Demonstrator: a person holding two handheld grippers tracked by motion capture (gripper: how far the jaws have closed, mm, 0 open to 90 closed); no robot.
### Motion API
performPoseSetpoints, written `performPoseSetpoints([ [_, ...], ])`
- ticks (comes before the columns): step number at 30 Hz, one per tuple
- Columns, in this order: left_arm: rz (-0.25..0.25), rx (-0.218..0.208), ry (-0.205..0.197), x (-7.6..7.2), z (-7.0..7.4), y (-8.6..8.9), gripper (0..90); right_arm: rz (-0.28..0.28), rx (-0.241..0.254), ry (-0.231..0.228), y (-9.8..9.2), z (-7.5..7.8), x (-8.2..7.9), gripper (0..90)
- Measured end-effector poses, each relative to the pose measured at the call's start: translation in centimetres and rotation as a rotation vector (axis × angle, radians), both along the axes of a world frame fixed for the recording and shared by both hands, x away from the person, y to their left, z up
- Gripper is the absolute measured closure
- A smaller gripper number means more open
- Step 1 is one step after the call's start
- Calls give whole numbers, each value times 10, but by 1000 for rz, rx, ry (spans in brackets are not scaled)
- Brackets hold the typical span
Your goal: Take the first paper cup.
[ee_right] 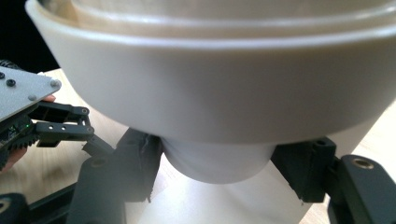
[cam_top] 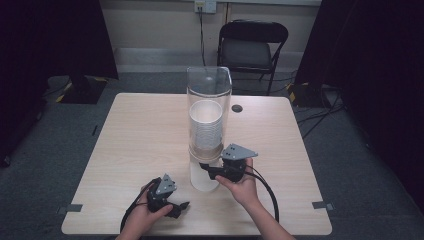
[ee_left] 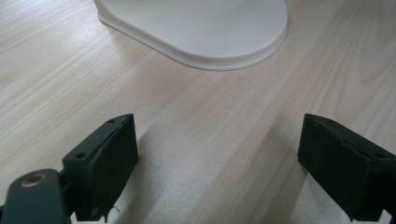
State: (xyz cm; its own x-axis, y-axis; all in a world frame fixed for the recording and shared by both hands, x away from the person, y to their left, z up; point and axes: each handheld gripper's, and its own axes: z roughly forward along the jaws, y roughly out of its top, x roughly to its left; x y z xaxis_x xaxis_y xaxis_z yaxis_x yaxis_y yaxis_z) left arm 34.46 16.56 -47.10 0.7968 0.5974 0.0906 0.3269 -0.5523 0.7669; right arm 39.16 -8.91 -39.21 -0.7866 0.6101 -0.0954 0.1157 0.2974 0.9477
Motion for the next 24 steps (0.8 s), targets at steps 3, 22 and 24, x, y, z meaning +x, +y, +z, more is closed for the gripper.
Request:
performPoseSetpoints([
  [3,4,-5,3,0,0,0,116,2,-1,4,0,0,1,368],
  [22,7,-9,8,-1,0,-1,115,-4,40,18,3,3,2,240],
  [24,7,-9,8,-1,0,0,115,-9,48,19,3,4,2,228],
])
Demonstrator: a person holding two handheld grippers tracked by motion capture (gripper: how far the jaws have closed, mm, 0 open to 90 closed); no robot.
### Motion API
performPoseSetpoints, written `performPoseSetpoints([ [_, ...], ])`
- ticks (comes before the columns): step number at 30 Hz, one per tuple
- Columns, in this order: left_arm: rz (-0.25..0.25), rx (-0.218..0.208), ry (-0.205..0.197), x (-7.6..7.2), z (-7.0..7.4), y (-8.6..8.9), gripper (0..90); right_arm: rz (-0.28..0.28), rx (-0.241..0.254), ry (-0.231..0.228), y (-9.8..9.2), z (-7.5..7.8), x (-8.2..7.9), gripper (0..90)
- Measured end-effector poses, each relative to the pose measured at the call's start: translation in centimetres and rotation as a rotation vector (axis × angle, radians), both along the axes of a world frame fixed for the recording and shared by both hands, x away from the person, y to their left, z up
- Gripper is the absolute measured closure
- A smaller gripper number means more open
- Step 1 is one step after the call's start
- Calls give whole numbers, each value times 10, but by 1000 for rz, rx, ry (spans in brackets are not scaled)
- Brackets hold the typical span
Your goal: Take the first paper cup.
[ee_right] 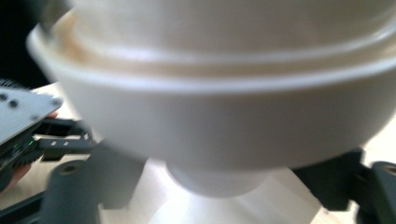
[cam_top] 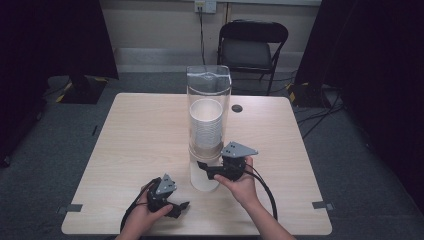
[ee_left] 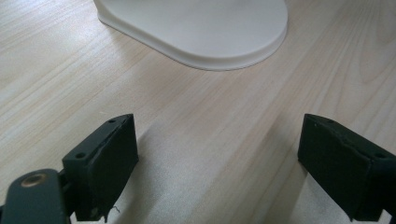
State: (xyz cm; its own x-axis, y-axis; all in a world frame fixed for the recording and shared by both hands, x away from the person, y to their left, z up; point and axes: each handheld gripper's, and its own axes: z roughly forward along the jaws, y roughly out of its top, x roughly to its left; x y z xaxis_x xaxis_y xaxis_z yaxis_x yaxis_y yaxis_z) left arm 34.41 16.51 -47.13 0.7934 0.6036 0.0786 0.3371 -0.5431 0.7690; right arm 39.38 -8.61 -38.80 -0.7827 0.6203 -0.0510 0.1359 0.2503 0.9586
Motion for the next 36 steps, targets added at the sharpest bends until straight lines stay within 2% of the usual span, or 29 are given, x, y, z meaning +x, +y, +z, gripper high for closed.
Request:
performPoseSetpoints([
  [4,0,0,0,0,0,0,116,-17,11,8,-1,0,4,207],
  [7,1,-1,0,0,0,0,115,2,34,0,2,2,4,231],
  [9,1,0,-1,0,0,0,116,-9,44,-14,3,3,3,238],
  [10,1,-1,-1,0,0,0,115,-2,46,-18,3,3,4,268],
  [11,1,0,-1,0,0,0,115,-10,30,-18,2,4,3,303],
  [12,1,-1,-1,0,0,0,116,7,38,-18,3,3,4,321],
  [18,0,0,0,0,0,0,115,7,21,-28,3,2,3,336],
  [20,-7,9,-8,1,0,0,116,8,-8,-50,3,0,3,341],
  [22,-1,2,-4,0,0,0,115,15,-23,-44,4,-2,4,344],
  [23,1,1,-1,0,0,0,115,9,-104,14,5,-19,7,369],
  [24,1,1,-1,0,0,0,116,9,-104,14,5,-19,7,369],
  [25,-7,9,-8,1,0,1,116,-2,-174,100,-1,-48,9,368],
  [26,-7,8,-7,1,0,1,116,1,-171,116,-5,-60,8,366],
  [27,-2,2,-2,0,0,0,116,-4,-164,115,-7,-65,6,364],
  [28,-2,2,-2,0,0,0,116,-4,-164,115,-7,-65,6,364],
  [29,-1,0,0,0,0,0,116,-3,-139,117,-10,-68,4,363],
  [30,-2,-1,1,0,0,0,114,12,-159,117,-12,-67,1,360],
  [36,-2,0,3,1,0,0,111,13,-177,131,-23,-65,-1,354],
])
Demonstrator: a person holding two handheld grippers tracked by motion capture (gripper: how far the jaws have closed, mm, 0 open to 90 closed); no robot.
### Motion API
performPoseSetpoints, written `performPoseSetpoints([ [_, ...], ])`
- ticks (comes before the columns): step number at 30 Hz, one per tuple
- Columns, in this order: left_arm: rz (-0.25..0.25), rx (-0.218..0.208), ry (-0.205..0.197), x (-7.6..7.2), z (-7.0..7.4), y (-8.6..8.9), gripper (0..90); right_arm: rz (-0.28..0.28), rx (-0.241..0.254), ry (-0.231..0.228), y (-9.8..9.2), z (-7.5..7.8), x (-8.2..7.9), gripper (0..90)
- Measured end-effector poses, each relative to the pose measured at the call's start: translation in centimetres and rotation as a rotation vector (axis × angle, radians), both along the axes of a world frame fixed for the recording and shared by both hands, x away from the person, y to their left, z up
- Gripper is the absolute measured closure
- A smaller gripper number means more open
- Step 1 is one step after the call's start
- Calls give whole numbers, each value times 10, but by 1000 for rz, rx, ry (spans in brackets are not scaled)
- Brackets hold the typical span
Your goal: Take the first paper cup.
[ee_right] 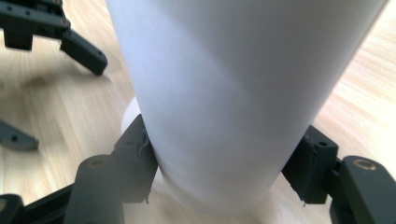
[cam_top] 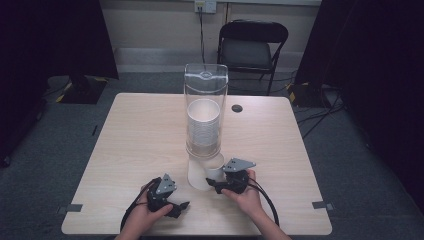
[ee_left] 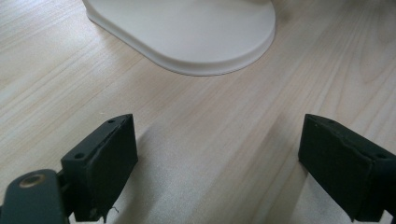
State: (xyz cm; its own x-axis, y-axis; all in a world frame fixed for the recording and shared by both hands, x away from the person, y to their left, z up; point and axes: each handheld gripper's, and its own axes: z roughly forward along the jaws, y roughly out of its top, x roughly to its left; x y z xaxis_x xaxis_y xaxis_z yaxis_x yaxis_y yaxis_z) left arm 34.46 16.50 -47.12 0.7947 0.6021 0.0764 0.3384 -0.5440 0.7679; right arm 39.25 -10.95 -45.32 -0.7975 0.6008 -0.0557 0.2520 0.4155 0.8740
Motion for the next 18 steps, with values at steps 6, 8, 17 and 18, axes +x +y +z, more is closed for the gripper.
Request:
performPoseSetpoints([
  [6,1,0,-1,0,0,0,111,-1,-20,7,-9,-2,-4,352],
  [8,1,0,0,0,0,0,111,-7,-16,3,-13,1,-4,351],
  [17,1,0,0,0,0,0,111,-59,-28,-8,-39,2,-6,345],
  [18,0,0,-1,0,0,0,110,-64,-25,-3,-41,1,-5,344],
])
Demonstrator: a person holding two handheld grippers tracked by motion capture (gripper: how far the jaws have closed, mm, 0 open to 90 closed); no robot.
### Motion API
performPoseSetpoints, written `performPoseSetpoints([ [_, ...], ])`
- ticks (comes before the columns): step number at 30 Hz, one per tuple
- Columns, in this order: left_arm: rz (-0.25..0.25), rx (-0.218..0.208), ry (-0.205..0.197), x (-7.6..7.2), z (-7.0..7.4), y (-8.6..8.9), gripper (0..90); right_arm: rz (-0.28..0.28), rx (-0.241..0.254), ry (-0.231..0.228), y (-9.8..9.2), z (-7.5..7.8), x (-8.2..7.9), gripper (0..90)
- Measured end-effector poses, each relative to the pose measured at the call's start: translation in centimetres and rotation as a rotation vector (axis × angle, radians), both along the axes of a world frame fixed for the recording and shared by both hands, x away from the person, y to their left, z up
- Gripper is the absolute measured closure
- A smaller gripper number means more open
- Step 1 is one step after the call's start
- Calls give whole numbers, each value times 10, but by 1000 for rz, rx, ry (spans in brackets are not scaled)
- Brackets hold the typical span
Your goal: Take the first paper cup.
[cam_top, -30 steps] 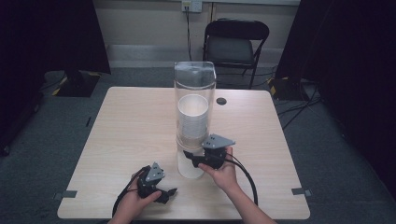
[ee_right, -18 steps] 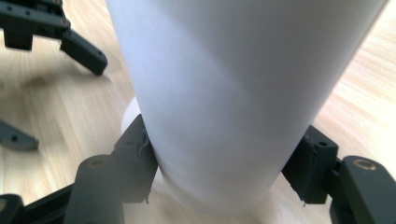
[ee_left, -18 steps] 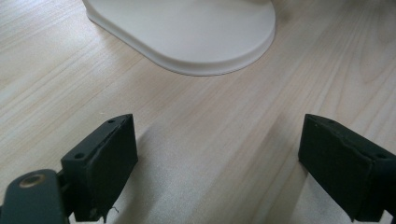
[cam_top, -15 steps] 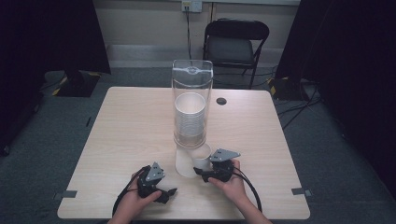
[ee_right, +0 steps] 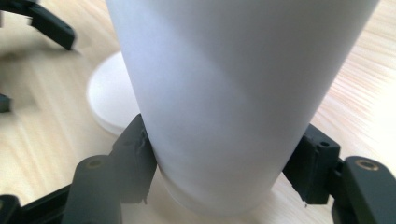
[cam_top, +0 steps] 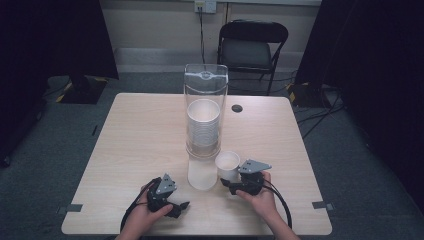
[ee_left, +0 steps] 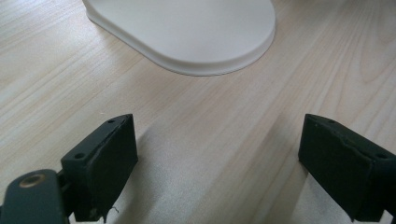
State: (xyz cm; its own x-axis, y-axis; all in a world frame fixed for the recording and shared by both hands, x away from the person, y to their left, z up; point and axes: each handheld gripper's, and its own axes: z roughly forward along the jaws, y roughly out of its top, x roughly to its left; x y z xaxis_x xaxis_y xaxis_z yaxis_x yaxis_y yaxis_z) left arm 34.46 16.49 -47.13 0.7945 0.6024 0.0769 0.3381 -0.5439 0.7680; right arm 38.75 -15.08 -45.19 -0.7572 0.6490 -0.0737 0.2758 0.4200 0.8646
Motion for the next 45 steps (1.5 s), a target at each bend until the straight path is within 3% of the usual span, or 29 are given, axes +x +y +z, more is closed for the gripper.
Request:
performPoseSetpoints([
  [7,0,-1,0,0,0,0,111,-49,-24,16,-8,-5,8,341],
  [14,1,-1,0,0,0,0,111,-63,-31,23,-8,-6,12,337],
  [16,0,-1,0,0,0,0,110,-67,-58,33,-8,-6,13,333],
  [24,0,-1,0,0,0,0,111,-76,-89,42,-7,-7,15,331],
  [33,0,-1,0,0,0,0,110,-90,-93,40,-9,-7,13,240],
  [45,1,-1,0,0,0,0,110,-112,-108,48,-26,0,-2,230],
])
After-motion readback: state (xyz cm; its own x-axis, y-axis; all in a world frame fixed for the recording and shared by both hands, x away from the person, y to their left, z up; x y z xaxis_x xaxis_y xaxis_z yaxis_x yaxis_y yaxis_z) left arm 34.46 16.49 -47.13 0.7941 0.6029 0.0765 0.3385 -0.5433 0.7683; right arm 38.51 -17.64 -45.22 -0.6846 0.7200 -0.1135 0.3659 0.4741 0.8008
